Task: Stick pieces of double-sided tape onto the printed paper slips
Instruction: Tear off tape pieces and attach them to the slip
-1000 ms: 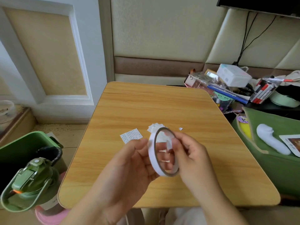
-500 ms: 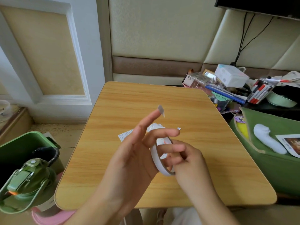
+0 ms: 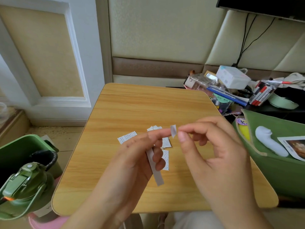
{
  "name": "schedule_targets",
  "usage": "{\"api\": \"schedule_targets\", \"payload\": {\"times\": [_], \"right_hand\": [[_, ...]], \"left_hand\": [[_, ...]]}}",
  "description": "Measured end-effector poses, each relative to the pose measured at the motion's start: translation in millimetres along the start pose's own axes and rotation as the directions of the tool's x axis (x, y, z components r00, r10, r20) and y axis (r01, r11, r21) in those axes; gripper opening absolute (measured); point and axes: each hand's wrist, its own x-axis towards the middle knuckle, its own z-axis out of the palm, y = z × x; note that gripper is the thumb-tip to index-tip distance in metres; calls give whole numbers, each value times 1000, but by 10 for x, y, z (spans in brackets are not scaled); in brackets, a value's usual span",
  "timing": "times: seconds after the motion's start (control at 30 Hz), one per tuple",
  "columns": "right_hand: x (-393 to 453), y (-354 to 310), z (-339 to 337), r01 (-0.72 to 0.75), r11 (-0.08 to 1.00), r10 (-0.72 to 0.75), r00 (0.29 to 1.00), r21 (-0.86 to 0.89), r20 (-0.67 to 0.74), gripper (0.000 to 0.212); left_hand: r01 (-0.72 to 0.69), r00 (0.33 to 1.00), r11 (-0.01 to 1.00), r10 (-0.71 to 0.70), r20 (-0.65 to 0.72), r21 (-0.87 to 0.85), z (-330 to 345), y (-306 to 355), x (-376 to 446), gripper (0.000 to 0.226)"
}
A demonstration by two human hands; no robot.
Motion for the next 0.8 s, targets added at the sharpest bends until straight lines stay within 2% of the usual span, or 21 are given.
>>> {"api": "schedule_targets", "payload": {"times": [0.1, 0.2, 0.3, 0.37, 0.5, 0.57, 0.67, 0.8], "right_hand": [[-12, -28, 30, 17, 995, -18, 1000, -103, -4, 4], [-40, -30, 59, -36, 993, 34, 999, -112, -21, 3], [-40, -51, 61, -85, 994, 83, 996, -74, -27, 4], [-36, -63, 60, -111, 993, 110, 994, -46, -18, 6], [-25, -58, 62, -168, 986, 168, 986, 12, 6, 6], [-18, -53, 57, -215, 971, 213, 977, 101, 33, 8], [-2, -34, 20, -287, 923, 263, 957, 255, 125, 7], [15, -27, -18, -312, 895, 267, 947, 318, 178, 7]], "left_hand": [[2, 999, 998, 1, -41, 70, 26, 7, -16, 29], [-9, 998, 993, 17, -67, 119, 31, 16, -48, 26], [-83, 993, 969, 99, -59, 233, 41, 18, -65, 27], [-154, 981, 928, 184, -61, 339, 45, 17, -71, 20], [-263, 946, 806, 323, -22, 530, 84, 35, -94, 23], [-277, 941, 786, 339, -11, 553, 81, 48, -99, 23], [-246, 954, 814, 299, -17, 526, 65, 83, -102, 21], [-207, 971, 870, 239, -15, 447, 66, 103, -103, 17]]}}
